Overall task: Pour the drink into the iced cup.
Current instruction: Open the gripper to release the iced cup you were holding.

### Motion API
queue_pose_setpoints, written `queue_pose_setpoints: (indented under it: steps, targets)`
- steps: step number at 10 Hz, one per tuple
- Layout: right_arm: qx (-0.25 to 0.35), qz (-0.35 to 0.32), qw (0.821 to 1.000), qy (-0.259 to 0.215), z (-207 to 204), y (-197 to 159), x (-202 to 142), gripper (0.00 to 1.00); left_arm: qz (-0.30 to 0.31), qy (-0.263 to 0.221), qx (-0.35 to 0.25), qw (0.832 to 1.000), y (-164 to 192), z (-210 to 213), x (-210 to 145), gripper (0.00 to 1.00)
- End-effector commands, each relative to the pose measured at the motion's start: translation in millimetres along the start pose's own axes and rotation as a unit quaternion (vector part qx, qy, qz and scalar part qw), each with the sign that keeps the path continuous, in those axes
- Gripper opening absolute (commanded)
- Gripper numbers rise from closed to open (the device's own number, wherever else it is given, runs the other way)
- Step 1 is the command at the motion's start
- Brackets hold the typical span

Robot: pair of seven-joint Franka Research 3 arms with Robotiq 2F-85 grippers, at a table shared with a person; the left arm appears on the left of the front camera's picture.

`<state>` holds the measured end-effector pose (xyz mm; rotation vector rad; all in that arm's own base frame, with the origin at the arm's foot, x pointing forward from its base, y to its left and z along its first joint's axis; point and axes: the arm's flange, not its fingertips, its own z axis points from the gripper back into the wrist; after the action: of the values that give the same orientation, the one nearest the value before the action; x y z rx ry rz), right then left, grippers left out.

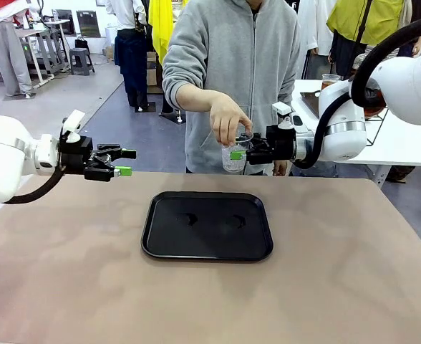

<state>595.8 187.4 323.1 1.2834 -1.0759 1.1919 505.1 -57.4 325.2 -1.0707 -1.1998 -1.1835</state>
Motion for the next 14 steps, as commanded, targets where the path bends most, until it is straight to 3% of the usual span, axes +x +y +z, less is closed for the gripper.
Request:
queue_pose_setpoints:
  steps: [1,6,9,14]
  targets:
    - [-0.009,-0.016,1.000,0.002,14,2,4,1.00,0.005,0.004,0.001,1.000,-1,-1,3,1.00]
    - [-0.064,0.013,0.998,0.022,96,12,-5,1.00,0.005,0.004,0.001,1.000,-1,-1,3,1.00]
    - [-0.059,0.039,0.997,0.016,146,31,-22,1.00,0.005,0.004,0.001,1.000,-1,-1,3,1.00]
    - [-0.064,0.027,0.998,-0.003,169,36,-36,1.00,0.005,0.004,0.001,1.000,-1,-1,3,1.00]
